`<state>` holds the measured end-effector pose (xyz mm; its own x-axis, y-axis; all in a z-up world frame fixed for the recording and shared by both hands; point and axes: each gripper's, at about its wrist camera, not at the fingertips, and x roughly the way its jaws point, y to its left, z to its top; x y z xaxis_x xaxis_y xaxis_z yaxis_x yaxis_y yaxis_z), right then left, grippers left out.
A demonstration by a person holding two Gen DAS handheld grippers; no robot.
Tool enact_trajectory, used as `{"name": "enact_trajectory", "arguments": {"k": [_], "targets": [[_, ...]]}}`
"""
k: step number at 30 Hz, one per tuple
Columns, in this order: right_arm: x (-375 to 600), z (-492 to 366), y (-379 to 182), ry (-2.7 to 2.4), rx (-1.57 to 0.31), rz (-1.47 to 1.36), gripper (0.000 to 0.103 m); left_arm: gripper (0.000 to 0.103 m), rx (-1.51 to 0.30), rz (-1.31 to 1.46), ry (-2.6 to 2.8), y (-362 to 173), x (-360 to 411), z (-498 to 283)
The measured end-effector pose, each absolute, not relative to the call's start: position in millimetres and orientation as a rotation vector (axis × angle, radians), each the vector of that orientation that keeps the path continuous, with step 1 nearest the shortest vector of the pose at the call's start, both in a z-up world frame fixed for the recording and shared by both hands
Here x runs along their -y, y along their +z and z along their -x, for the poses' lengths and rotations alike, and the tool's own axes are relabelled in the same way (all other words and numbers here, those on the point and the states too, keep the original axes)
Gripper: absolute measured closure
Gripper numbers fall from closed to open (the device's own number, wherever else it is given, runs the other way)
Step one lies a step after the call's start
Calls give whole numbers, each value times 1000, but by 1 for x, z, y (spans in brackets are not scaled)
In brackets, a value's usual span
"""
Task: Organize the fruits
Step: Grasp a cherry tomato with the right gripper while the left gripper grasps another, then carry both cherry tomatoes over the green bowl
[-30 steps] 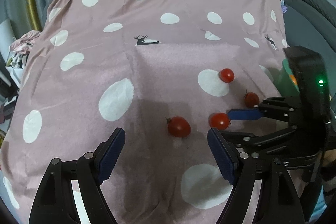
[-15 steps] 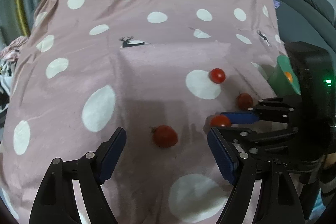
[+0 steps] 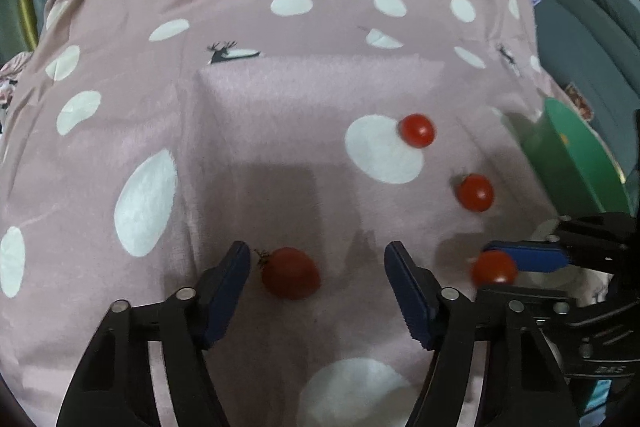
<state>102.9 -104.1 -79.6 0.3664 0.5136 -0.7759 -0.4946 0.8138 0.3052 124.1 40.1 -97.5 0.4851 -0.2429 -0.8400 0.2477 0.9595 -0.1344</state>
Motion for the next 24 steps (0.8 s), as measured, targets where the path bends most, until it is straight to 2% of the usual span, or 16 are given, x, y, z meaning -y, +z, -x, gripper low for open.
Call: {"name": "enact_trajectory", "arguments": {"k": [5, 8, 12, 14, 24], "targets": [[110, -102, -79, 649, -1001, -44, 74, 52, -1063, -17, -272, -109, -42, -127], [112, -102, -79, 650, -999, -53, 74, 53, -1061, -27, -267, -110, -40, -126], [114, -102, -78, 649, -997, -57, 74, 68, -1052, -51, -235, -110, -40, -126], [115, -102, -78, 647, -995, -58, 74, 72, -1048, -39, -227, -110, -44, -126], [119, -98, -74, 640, -991, -52, 74, 72, -1057, 15, -221, -106, -45, -119]]}}
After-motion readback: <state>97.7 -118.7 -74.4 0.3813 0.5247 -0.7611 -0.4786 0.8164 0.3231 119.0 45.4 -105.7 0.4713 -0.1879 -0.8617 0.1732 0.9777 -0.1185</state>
